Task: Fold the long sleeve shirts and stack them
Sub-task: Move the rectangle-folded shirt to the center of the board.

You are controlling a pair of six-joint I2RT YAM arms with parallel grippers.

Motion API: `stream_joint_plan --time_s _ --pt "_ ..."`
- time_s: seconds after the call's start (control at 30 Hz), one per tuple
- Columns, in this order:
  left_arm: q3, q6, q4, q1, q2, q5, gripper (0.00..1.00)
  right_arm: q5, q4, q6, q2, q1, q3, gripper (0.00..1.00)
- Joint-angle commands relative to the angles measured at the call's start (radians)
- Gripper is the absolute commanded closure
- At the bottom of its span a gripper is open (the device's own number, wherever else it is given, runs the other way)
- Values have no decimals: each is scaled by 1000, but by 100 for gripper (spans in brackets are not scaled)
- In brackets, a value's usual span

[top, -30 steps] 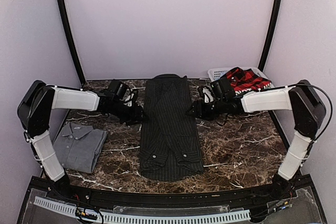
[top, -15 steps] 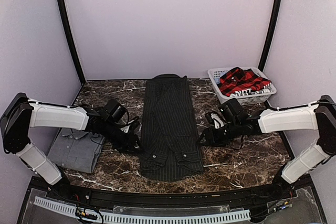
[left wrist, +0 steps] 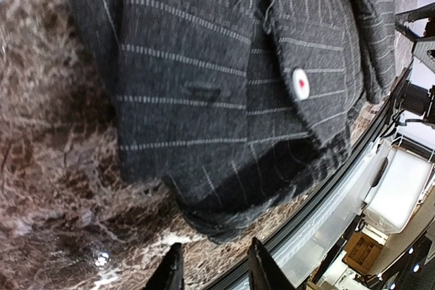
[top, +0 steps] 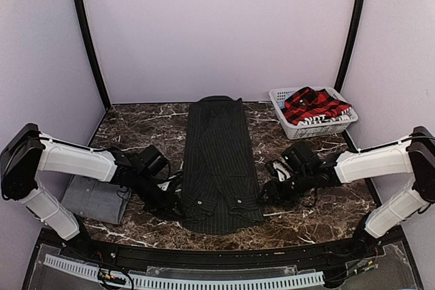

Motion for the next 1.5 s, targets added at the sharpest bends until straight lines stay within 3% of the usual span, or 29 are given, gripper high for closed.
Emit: stream_joint_plan --time_s 0.0,0.13,0.23,0.47,0.77,1.33,1.47 --pt "-16 -9 -56 -16 -32 -20 70 -24 50 22 1 16 -30 45" --pt "18 1 -115 -15 -107 -83 70 -31 64 30 13 17 -34 45" --pt "26 -19 -103 0 -150 -121 63 -29 83 49 13 17 -35 45" --pt "-1 -51 -25 150 -144 -129 53 -41 153 107 13 17 -70 46" --pt "-11 -54 143 180 2 -22 55 -39 208 132 33 17 -102 48" --pt "-4 -90 145 97 116 2 60 -43 285 171 69 17 -121 54" --pt "-3 -92 120 80 126 5 67 -54 290 170 75 17 -123 60"
